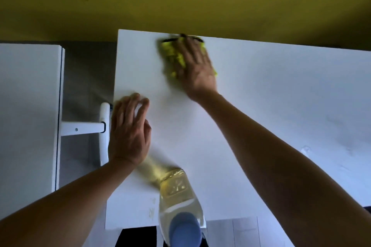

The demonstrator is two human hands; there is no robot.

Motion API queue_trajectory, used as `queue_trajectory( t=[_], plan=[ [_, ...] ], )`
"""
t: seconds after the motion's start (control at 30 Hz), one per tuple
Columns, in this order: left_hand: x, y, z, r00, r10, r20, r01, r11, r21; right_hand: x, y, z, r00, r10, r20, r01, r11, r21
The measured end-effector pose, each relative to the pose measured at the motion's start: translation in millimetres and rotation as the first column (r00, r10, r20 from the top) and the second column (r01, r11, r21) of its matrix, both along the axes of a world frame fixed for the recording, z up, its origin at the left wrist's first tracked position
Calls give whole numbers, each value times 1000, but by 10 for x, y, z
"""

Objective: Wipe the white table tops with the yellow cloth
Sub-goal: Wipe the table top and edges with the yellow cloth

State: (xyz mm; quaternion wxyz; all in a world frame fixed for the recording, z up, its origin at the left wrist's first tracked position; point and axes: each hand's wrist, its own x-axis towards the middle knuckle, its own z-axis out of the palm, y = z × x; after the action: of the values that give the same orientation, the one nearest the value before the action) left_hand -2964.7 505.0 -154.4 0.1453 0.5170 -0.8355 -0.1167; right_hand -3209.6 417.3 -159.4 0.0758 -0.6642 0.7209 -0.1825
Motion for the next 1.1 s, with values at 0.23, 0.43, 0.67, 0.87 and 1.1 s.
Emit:
queue_trajectory(
  t=[0.23,0.43,0.67,0.87,1.1],
  plan=[
    [-62,-7,131,991,8,132,-11,1000,28,-1596,1131,140,875,-484,-14,481,866,137],
    [-539,-314,585,929,-232,287,153,950,272,-1679,1211,117,851,-524,-13,521,843,136],
    [-1731,-418,922,729,-519,446,238,803,546,-1671,1154,68,883,-470,-16,469,879,85],
    [-2250,7,805,857,-179,483,-129,834,537,-1523,679,74,994,-108,5,107,991,81],
    [-2215,1140,292,969,174,176,-206,961,184,-2039,620,-35,998,-59,30,59,998,7]
  ],
)
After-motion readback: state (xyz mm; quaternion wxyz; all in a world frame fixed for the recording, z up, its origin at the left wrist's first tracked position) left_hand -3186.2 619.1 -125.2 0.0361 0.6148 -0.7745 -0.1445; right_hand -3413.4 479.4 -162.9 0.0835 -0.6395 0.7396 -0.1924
